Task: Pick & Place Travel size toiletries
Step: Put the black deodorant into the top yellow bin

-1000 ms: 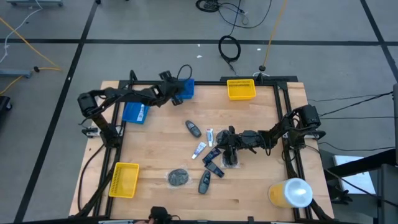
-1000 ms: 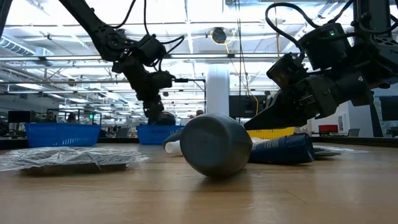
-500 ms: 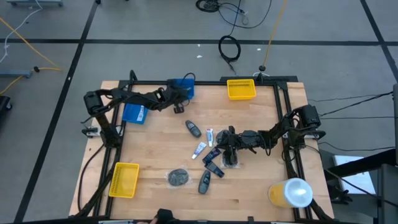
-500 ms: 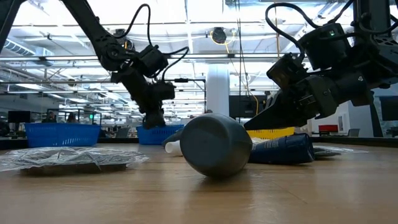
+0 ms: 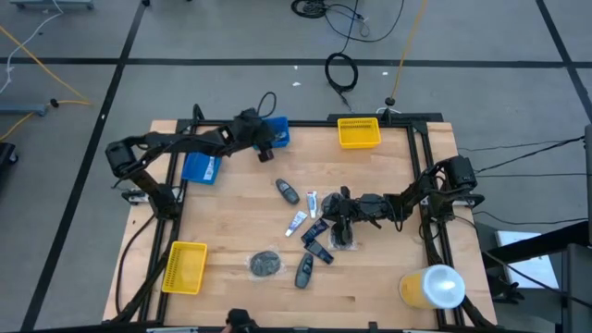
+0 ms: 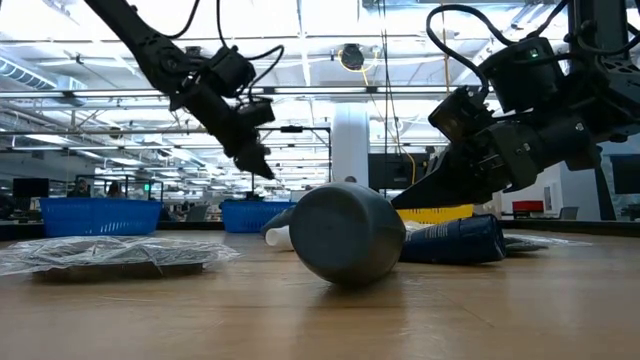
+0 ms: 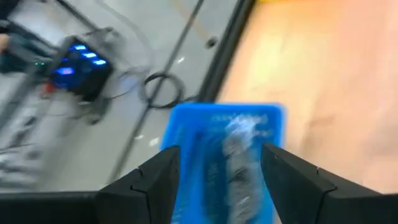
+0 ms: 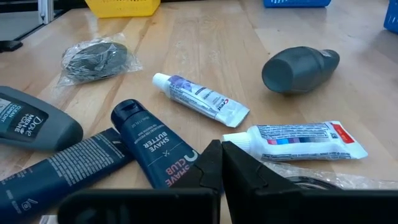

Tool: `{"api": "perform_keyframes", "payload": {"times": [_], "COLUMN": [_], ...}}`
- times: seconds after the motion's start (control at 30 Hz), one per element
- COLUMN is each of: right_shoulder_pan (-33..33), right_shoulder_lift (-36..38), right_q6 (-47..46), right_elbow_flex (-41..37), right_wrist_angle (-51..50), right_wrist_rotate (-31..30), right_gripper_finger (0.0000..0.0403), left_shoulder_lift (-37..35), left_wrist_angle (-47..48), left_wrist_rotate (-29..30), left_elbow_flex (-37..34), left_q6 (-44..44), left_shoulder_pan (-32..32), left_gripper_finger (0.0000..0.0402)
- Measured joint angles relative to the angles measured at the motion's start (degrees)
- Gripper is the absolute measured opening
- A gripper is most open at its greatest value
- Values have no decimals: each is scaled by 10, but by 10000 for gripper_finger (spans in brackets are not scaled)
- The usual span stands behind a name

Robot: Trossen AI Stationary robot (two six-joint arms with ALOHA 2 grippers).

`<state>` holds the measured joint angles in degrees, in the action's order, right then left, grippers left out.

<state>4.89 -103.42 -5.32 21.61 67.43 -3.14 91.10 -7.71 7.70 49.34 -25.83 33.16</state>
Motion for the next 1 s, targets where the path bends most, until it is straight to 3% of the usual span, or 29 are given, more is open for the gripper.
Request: {"api": "perform_keyframes", "payload": {"times": [0.07, 0.17, 0.3, 0.53, 0.73, 1.0], "right_shoulder_pan": [0, 0, 0, 0, 0, 4], "right_shoulder_lift": [0, 0, 0, 0, 0, 0], "right_q6": [0, 0, 0, 0, 0, -15], "right_elbow_flex": [0, 0, 0, 0, 0, 0], "right_wrist_angle": [0, 0, 0, 0, 0, 0], "right_wrist_rotate": [0, 0, 0, 0, 0, 2], "right_gripper_finger": [0, 0, 0, 0, 0, 0], "left_shoulder_lift": [1, 17, 45, 81, 45, 13], "left_wrist_angle": [10, 11, -16, -25, -24, -9], "left_wrist_rotate": [-36, -43, -42, -127, -131, -116], "left_elbow_flex": [0, 0, 0, 0, 0, -1], "left_q6": [39, 82, 146, 185, 199, 206], "left_shoulder_pan": [7, 22, 50, 87, 63, -70], "left_gripper_finger": [212, 183, 122, 9, 14, 9]}}
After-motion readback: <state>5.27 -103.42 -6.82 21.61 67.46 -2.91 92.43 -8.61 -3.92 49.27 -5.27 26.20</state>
